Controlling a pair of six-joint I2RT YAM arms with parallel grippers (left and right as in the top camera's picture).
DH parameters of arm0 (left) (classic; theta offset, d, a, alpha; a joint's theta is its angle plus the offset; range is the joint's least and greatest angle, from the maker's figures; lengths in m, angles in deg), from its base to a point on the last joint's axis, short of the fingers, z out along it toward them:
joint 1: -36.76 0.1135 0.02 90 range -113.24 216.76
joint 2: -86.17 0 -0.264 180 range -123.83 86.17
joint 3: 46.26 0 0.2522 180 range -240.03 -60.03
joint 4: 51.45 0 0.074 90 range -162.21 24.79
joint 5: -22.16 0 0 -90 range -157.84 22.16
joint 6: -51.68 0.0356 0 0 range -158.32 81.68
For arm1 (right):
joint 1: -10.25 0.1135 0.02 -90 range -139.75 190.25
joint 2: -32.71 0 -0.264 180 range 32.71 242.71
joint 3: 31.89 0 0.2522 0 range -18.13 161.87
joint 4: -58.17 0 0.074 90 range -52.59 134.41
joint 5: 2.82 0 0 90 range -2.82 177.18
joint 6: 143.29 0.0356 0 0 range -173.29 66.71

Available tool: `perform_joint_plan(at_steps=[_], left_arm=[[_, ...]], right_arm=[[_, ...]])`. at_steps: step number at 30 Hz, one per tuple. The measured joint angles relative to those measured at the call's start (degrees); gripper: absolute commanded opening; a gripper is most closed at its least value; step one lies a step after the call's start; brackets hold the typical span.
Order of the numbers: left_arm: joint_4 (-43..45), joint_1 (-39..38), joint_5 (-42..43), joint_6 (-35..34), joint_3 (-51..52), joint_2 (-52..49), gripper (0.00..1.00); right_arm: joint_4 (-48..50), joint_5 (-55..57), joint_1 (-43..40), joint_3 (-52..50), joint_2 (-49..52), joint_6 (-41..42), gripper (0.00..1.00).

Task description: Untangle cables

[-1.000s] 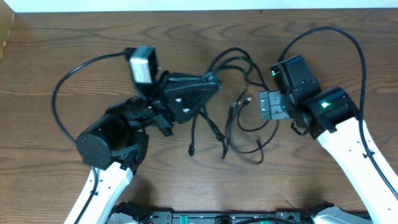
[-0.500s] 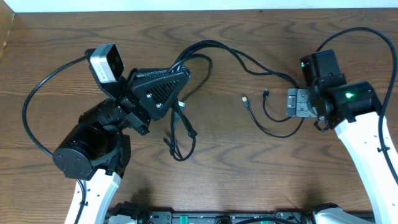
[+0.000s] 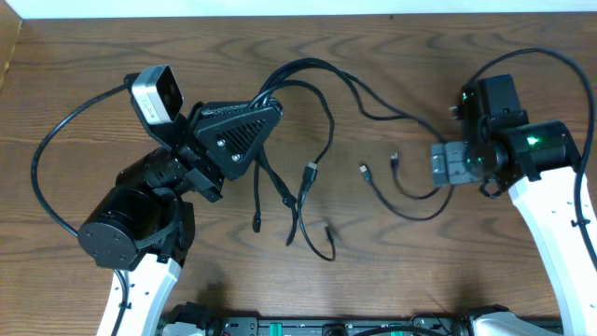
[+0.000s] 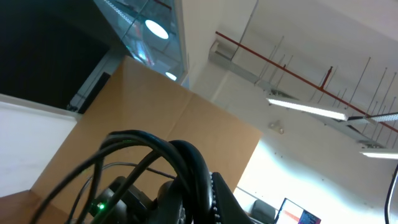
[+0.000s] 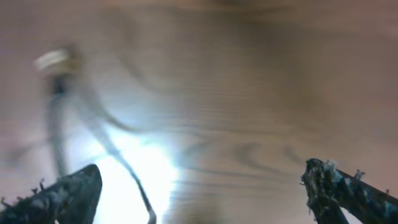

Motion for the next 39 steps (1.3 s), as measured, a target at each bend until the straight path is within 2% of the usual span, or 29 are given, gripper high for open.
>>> perform_joint_plan(at_steps=[4,8,11,15,20,27,30,34,39], left_arm=[[-0.1,0.0,0.0,0.0,0.0,0.0,0.08],[-0.1,0.0,0.0,0.0,0.0,0.0,0.08],[-0.2,0.0,0.3,0.0,0.0,0.0,0.08],[-0.1,0.0,0.5,0.0,0.0,0.0,0.08],[-0.1,-0.3,0.5,0.0,0.0,-0.5,0.08],[-0.1,-4.8,0.5,0.0,0.0,-2.8,0.08],[-0.2,-7.0,0.5,0.0,0.0,-4.2,0.08],[-0.2,-8.9,0.4,0.0,0.0,-5.4,0.08],[-0.2,-9.5,0.4,0.0,0.0,-5.6,0.08]], right_arm=[[0.2,-23.7,0.0,0.0,0.0,-16.3,0.99],[5.3,-45.1,0.0,-0.2,0.0,-25.8,0.99],[11.5,-57.7,0.2,-0.2,0.1,-28.1,0.99],[20.9,-64.5,2.6,-0.3,0.1,-24.7,0.99],[29.7,-61.7,8.1,-0.3,0.1,-16.1,0.99],[41.4,-48.5,14.6,-0.3,0.1,0.4,0.99],[43.9,-43.7,16.7,-0.3,0.1,4.1,0.99],[41.6,-33.0,19.3,-0.3,0.1,7.0,0.99],[30.2,-13.5,19.8,-0.3,0.7,10.3,0.99]])
